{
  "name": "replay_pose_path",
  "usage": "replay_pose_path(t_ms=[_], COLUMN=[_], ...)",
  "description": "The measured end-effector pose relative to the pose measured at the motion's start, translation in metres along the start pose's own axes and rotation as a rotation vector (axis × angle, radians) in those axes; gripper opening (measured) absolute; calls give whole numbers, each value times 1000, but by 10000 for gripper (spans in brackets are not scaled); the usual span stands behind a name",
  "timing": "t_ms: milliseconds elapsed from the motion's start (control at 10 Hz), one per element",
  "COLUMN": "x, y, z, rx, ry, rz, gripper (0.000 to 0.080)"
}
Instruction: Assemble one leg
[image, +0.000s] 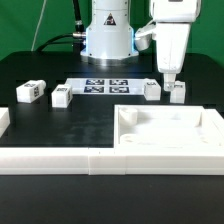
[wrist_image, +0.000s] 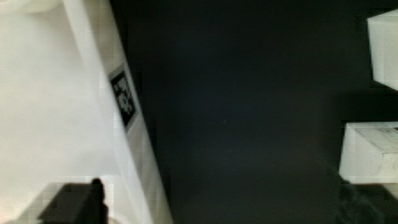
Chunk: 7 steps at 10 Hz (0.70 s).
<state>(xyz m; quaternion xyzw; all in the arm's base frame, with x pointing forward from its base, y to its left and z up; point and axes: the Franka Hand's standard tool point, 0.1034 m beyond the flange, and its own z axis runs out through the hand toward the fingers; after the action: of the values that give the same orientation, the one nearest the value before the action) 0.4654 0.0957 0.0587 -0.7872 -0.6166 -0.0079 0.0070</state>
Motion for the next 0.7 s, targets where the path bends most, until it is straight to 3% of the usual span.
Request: replay_pose_path(t_ms=[400, 700], x=[0, 4], y=[-1, -23], z=[1, 7], rx=[2, -10], ry=[4, 53], rz=[288, 776], gripper=[649, 649])
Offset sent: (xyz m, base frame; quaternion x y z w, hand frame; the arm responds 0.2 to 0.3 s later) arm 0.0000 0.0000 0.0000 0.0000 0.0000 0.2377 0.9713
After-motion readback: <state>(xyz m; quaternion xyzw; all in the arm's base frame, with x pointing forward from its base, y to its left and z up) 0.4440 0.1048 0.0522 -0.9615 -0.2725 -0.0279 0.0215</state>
